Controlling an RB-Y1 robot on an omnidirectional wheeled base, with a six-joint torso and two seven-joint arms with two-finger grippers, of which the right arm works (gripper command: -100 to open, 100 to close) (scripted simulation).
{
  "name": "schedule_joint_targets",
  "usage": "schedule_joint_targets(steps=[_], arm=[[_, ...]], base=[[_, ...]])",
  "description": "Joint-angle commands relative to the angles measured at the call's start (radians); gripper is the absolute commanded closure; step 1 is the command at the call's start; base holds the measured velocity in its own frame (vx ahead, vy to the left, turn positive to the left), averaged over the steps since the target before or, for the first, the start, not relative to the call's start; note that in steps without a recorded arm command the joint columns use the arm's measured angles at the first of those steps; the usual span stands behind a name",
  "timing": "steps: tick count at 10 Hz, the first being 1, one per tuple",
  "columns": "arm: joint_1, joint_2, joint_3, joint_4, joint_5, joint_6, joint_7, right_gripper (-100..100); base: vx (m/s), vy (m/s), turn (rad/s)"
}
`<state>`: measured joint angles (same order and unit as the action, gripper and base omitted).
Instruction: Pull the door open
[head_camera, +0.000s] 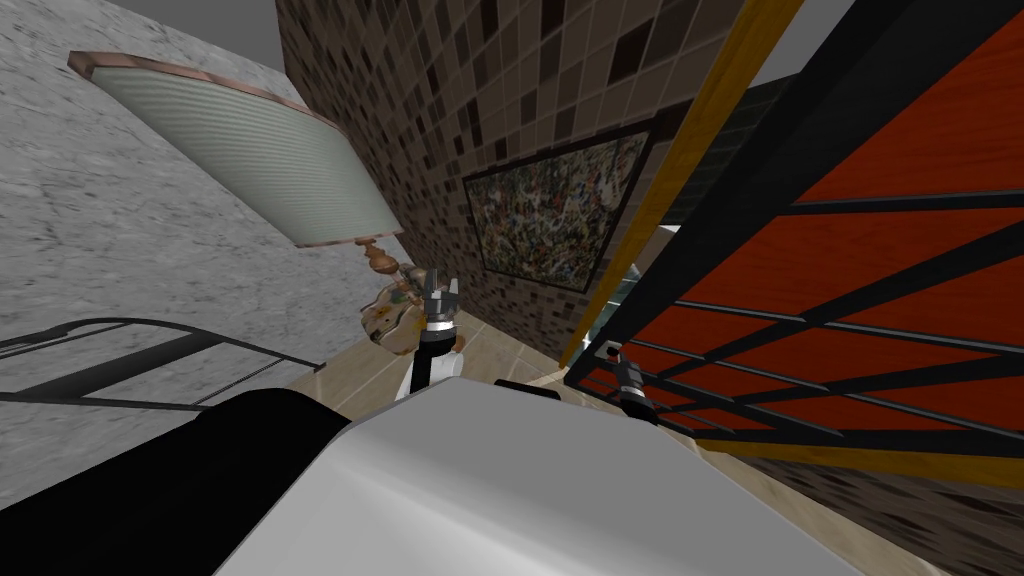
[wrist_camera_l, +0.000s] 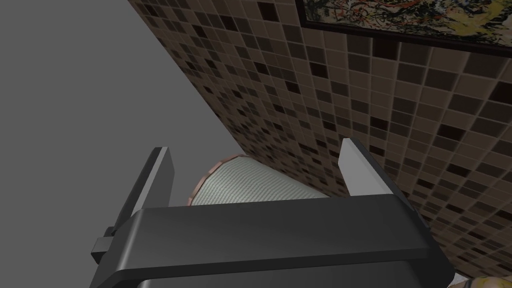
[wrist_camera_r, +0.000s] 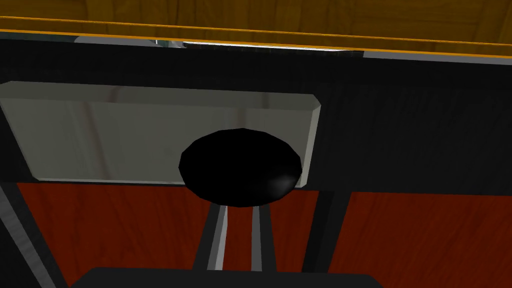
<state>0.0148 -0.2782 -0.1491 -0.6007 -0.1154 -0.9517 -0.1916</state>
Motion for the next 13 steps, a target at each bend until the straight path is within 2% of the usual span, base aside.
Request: schedule_joint_targets(steps=[1,2,3,8,9,13], arm=[[-0.016,0.004,0.02,0.013,-0.016,-0.013,-0.05,100],[-0.019,0.003,0.029,0.014,-0.034,-0.01,-0.076,100],[-0.023,0.0,0.02,0.031,-0.044,-0.008,-0.098,-100],[-0.035,0.016,0.037,0.026,-0.091,0.003,-0.226,-100],[-0.035,0.016,0.037,0.026,-0.091,0.003,-0.234,-100],[-0.045,0.029,0.052,0.022,-0.13,0.012,-0.348,-100]], base=[[-0.034,-0.014,0.049],[-0.053,-0.03,0.088],[-0.078,-0.043,0.044],[-0.079,-0.011,0.045],[-0.048,-0.013,0.017],[-0.046,-0.02,0.039]])
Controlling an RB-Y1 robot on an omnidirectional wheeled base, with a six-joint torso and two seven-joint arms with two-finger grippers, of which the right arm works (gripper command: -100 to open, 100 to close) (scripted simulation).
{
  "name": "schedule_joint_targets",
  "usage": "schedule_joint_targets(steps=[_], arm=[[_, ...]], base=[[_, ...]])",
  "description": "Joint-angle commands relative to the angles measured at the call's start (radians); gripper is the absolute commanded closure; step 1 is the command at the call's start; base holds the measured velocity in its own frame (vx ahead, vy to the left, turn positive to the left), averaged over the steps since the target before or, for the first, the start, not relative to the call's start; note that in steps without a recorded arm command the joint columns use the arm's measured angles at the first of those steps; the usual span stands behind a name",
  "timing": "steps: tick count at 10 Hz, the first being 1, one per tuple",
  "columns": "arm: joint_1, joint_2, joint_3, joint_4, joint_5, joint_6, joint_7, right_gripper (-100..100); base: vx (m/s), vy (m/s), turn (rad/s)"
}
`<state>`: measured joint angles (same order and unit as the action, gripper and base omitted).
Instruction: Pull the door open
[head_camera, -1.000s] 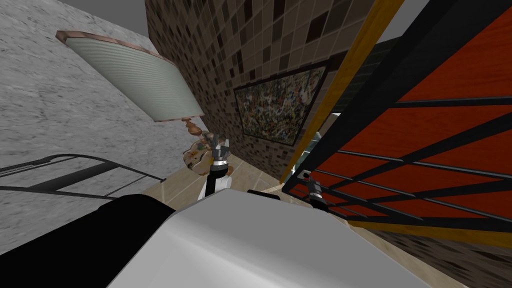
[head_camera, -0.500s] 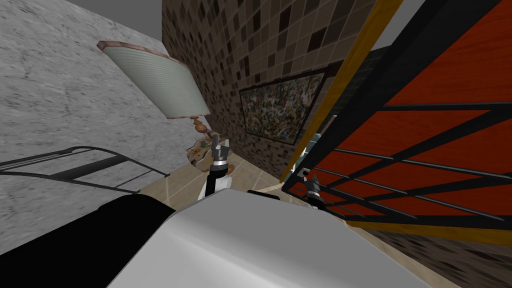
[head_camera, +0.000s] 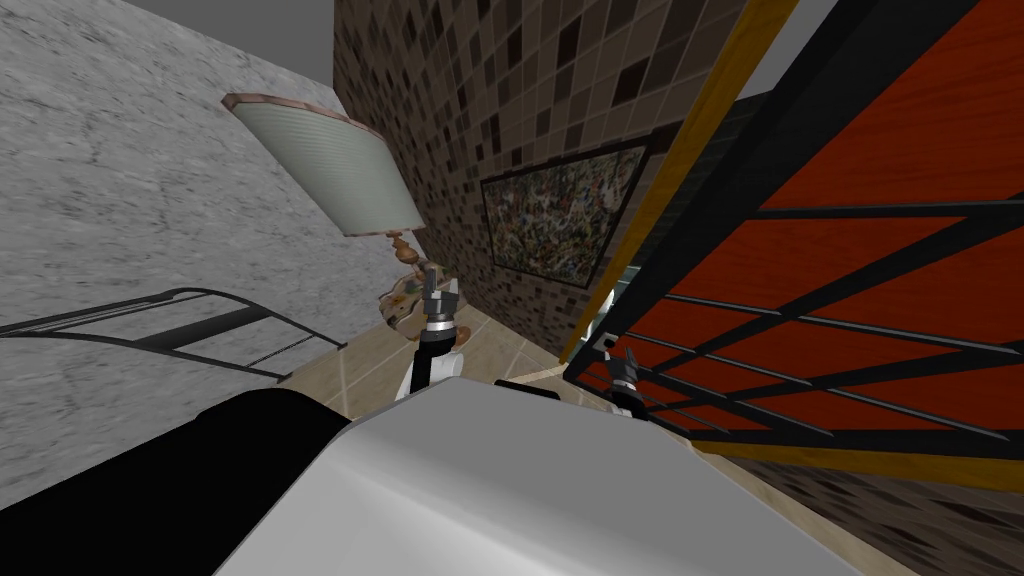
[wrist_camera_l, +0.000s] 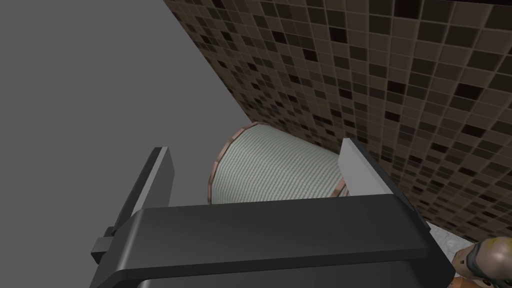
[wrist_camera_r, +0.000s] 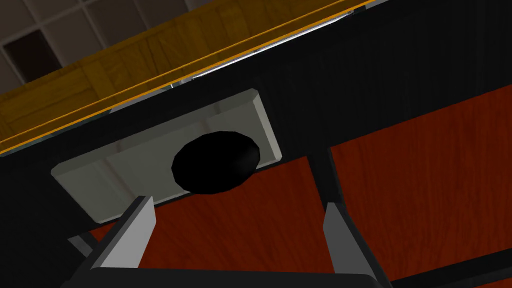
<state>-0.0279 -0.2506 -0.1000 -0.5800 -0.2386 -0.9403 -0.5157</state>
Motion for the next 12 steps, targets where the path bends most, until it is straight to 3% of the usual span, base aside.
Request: schedule_joint_targets(steps=[1,12], arm=[[-0.006,0.007,0.008,-0.001,-0.021,0.004,-0.05,-100],[-0.03,0.038,0.041,-0.011,-0.114,0.026,-0.315,-100]], base=[[-0.072,-0.01,0.07],[-0.053,-0.016,0.039]])
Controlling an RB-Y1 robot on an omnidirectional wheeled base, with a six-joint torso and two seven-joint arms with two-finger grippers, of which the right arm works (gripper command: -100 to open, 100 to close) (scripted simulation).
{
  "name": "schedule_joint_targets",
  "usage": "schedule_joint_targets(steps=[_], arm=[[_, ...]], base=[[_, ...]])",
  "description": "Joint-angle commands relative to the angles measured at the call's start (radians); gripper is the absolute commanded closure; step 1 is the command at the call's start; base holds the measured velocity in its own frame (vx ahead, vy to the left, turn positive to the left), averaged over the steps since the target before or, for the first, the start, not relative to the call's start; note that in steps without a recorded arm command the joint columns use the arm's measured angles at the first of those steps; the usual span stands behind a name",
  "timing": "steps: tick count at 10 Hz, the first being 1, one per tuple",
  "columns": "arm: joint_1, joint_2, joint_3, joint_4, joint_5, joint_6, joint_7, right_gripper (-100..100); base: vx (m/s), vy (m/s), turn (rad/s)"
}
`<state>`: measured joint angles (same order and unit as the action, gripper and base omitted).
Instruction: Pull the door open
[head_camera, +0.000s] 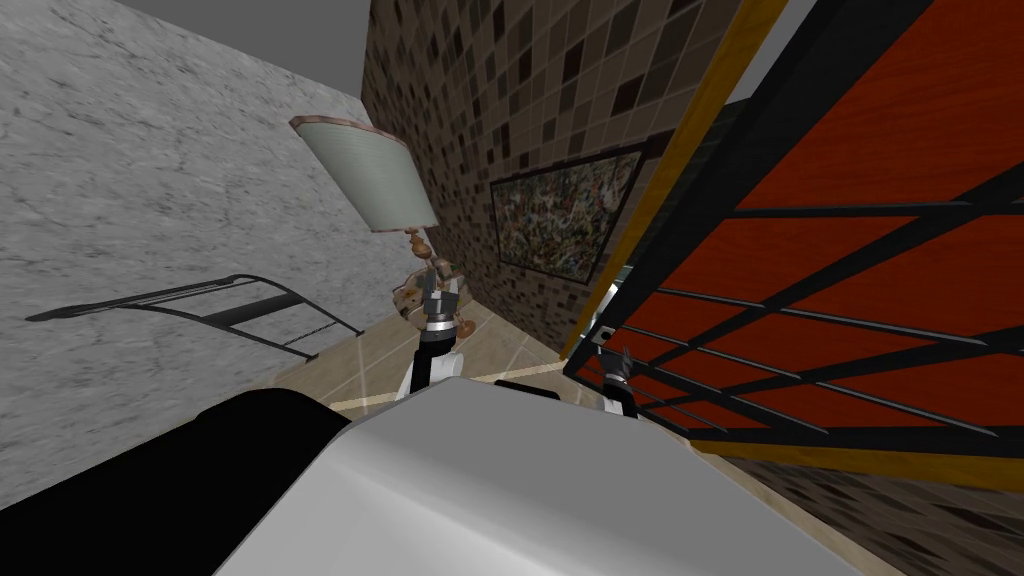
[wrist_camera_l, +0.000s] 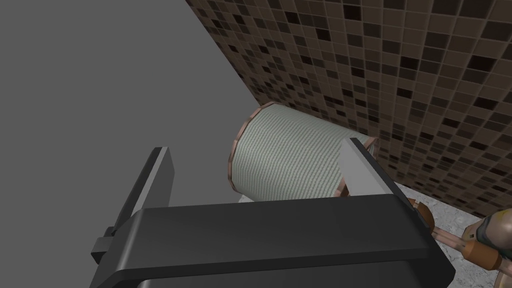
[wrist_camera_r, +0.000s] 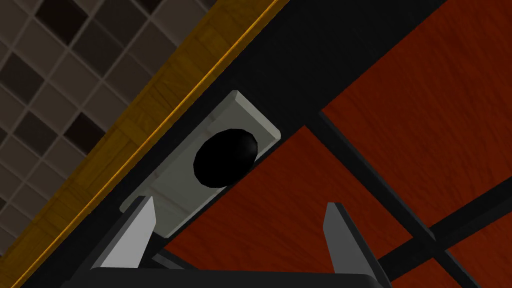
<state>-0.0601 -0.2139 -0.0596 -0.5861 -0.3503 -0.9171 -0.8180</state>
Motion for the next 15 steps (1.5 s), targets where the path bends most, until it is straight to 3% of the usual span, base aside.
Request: schedule_joint_targets(steps=[1,7,15], arm=[[-0.002,0.007,0.007,-0.006,-0.019,0.006,-0.05,-100],[-0.015,0.023,0.023,-0.011,-0.065,0.017,-0.178,-100],[-0.035,0.05,0.052,-0.019,-0.144,0.035,-0.4,-100]], base=[[-0.04,-0.02,0.03],[-0.053,-0.015,0.038],[-0.059,-0.015,0.041]])
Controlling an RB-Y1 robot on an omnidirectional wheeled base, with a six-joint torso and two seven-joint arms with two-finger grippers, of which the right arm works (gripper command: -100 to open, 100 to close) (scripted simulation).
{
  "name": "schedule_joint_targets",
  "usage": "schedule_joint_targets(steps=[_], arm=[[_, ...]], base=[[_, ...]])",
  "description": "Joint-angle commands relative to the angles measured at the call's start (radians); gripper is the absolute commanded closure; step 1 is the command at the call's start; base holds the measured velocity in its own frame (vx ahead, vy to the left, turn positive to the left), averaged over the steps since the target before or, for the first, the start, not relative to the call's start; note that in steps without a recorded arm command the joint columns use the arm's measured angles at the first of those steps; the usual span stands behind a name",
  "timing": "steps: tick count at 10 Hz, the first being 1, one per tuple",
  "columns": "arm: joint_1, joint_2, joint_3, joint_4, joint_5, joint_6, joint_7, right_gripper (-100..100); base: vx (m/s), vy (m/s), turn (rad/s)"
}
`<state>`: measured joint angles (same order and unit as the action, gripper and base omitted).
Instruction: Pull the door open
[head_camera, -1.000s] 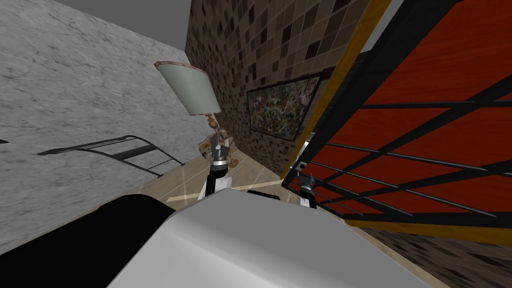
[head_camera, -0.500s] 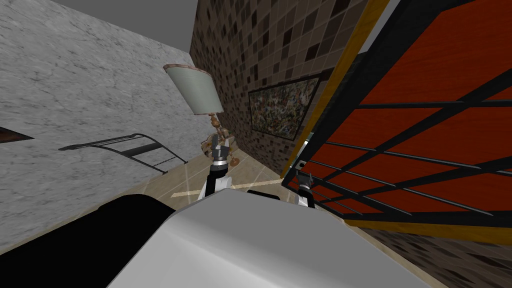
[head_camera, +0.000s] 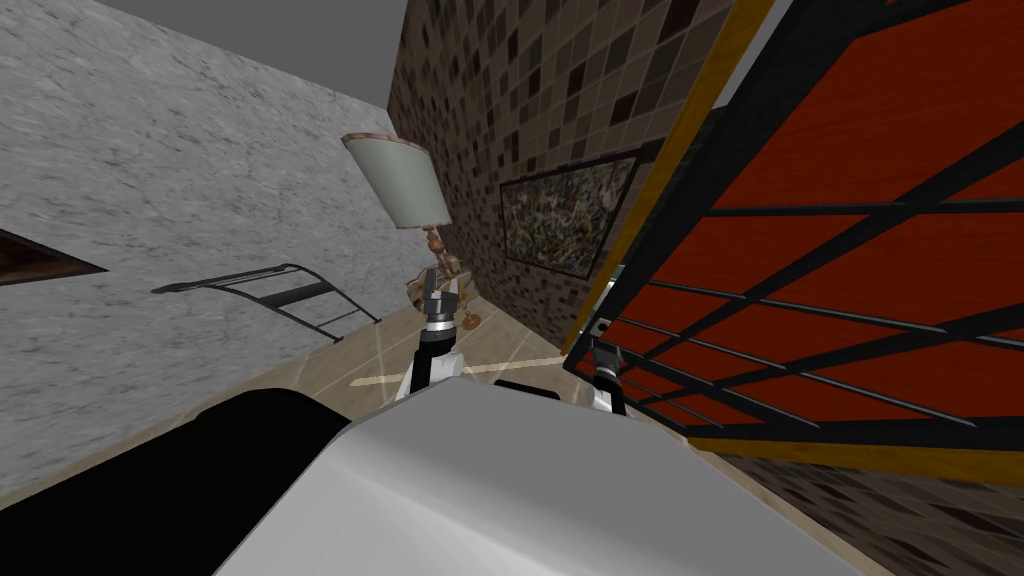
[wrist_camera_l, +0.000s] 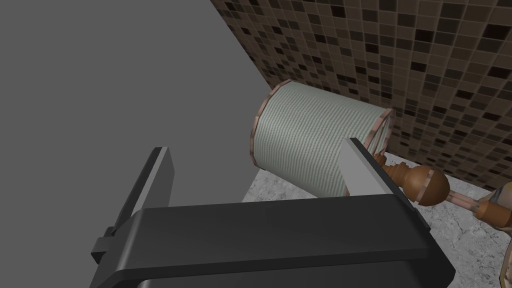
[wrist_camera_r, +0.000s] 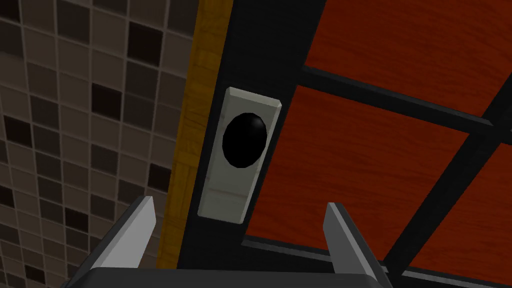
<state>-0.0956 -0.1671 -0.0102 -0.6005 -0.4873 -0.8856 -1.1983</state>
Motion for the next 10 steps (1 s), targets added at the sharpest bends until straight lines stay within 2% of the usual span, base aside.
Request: schedule_joint_targets(steps=[1,7,8,9,10], arm=[[-0.002,0.006,0.006,-0.006,-0.018,0.006,-0.05,-100],[-0.012,0.019,0.02,-0.01,-0.055,0.014,-0.16,-100],[-0.013,0.018,0.018,-0.006,-0.051,0.011,-0.147,-100],[-0.001,-0.008,0.015,0.001,-0.055,0.006,-0.179,-100],[-0.001,-0.008,0.015,0.001,-0.055,0.006,-0.179,-100]], base=[[-0.074,-0.013,0.047],[-0.055,-0.011,0.027],[-0.029,-0.001,0.003],[0.142,-0.002,0.106],[0.183,-0.012,0.052]])
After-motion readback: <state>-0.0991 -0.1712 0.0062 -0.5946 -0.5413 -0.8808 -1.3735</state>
